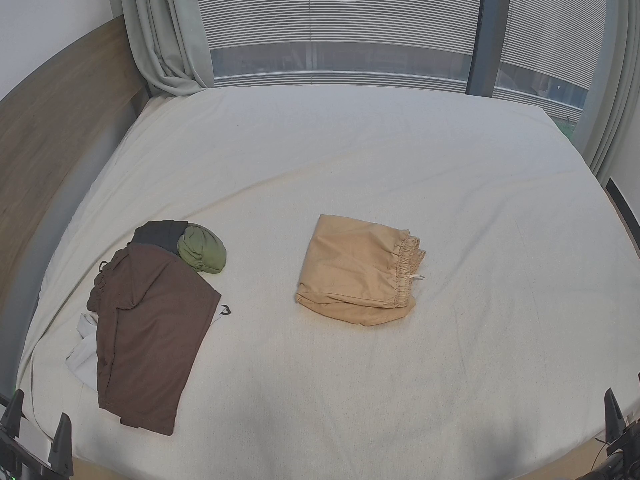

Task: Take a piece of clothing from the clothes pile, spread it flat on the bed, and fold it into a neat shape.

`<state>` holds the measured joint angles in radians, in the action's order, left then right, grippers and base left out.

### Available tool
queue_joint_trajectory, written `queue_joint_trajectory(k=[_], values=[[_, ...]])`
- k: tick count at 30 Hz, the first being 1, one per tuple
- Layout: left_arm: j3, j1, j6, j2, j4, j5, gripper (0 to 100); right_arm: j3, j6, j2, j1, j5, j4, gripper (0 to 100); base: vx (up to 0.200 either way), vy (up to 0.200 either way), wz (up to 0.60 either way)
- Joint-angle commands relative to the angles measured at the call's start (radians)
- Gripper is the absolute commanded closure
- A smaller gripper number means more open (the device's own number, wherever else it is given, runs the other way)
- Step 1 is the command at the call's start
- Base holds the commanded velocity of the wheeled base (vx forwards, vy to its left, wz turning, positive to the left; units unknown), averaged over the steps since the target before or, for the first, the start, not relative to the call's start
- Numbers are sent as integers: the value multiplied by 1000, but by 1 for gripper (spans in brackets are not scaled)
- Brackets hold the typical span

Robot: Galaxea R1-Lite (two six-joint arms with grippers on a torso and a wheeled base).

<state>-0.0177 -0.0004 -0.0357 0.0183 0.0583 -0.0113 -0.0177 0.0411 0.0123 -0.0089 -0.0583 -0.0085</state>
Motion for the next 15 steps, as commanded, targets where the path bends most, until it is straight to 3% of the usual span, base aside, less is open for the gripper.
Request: queue_joint_trajectory(k=[1, 5, 9, 15], values=[[12, 2, 10, -17, -17, -33, 0, 18, -12, 1, -2, 3, 5, 0, 0, 0, 0], [8, 2, 7, -15, -31, -67, 0, 18, -12, 1, -2, 3, 5, 0, 0, 0, 0], [18, -3, 33, -15, -63, 11, 0, 18, -15, 1, 0, 3, 5, 0, 0, 0, 0], [16, -3, 27, -15, -60, 19, 0, 18, -29, 1, 1, 29, 2, 0, 0, 0, 0]])
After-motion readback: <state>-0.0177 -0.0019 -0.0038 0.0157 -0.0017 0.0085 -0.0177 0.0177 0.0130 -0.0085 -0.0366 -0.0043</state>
